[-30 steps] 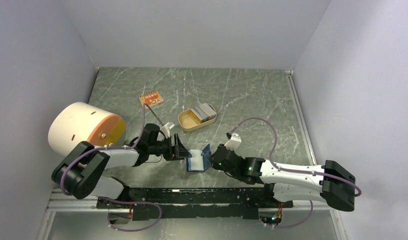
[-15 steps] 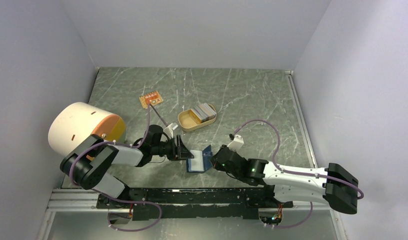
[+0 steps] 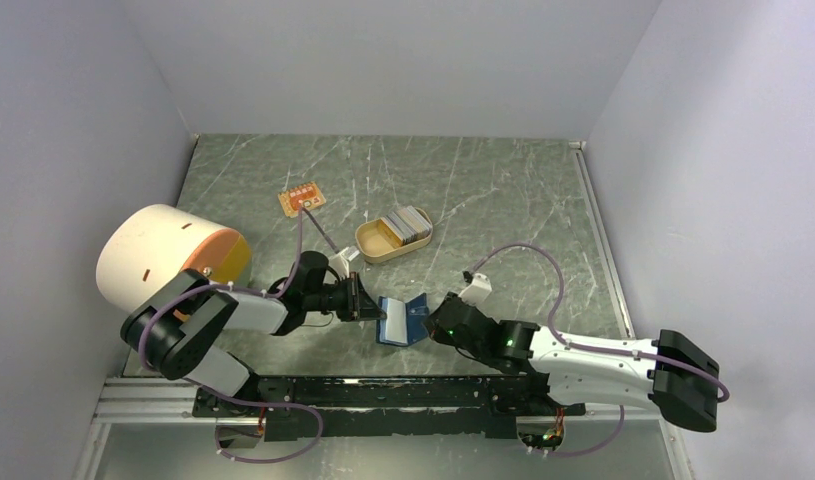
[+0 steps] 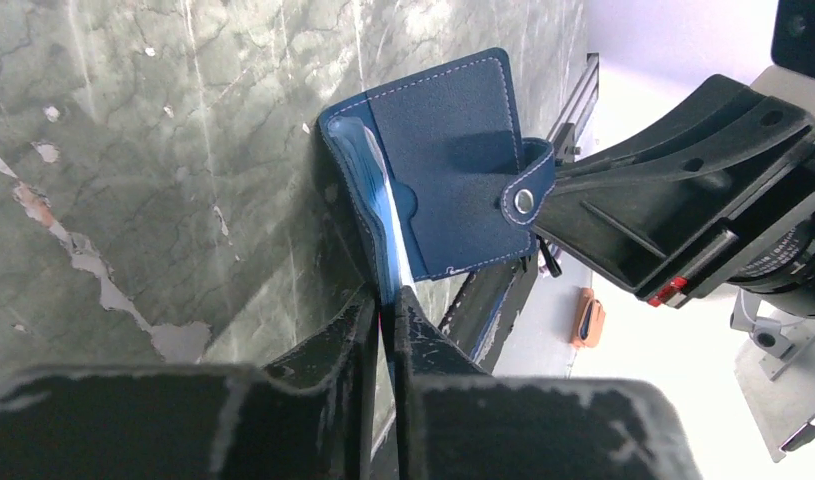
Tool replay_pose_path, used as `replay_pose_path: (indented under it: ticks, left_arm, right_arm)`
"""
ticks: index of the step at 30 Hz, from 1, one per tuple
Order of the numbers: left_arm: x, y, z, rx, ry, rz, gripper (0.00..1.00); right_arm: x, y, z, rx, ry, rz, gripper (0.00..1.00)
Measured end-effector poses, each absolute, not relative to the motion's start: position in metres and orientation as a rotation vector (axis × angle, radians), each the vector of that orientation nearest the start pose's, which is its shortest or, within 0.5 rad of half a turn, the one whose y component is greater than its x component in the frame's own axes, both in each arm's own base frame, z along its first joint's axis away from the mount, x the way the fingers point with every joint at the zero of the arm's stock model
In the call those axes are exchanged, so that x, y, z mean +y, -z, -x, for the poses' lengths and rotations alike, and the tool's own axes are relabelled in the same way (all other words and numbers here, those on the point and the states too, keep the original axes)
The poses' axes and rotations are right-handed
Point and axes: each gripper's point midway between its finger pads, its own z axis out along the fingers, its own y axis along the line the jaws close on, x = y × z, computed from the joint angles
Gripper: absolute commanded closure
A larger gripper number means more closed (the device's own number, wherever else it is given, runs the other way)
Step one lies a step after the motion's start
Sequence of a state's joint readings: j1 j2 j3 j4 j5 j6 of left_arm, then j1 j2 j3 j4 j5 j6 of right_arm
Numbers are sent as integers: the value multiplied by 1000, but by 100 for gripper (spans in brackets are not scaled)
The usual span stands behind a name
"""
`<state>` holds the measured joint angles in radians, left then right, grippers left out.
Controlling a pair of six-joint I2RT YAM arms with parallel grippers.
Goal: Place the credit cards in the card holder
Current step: Open the card holder at the center of the board.
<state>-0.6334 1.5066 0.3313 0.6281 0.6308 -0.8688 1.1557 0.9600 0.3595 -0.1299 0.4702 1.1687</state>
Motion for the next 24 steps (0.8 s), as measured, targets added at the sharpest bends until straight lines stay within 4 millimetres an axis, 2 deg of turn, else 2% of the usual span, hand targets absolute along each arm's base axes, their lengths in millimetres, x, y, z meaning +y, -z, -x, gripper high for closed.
replay_pose_path:
  ticks: [4,7,10,14,17,24]
  left_arm:
    - [-286,-54,-171,2393,1476,-156,91]
    - [-284,-67,-173,2362,1463,-164,91]
    - [-283,-77,-177,2358,1422,-167,91]
    - [-281,-85,-185,2374,1353,-161,91]
    - [-278,-86,-190,2414,1289,-138,91]
    - [-267,-73,-186,2516,1195,-84,91]
  right_arm:
    - [232,-58,-153,2312,-708,-271,65]
    - [222,-54,-152,2353,-630,-259,54]
    - [224,-70,-153,2389,-563,-223,50]
    - [254,-119,-159,2360,-657,-159,48]
    - [278,-138,-154,2344,-757,-86,48]
    - [313,-122,-145,2371,-840,67,42]
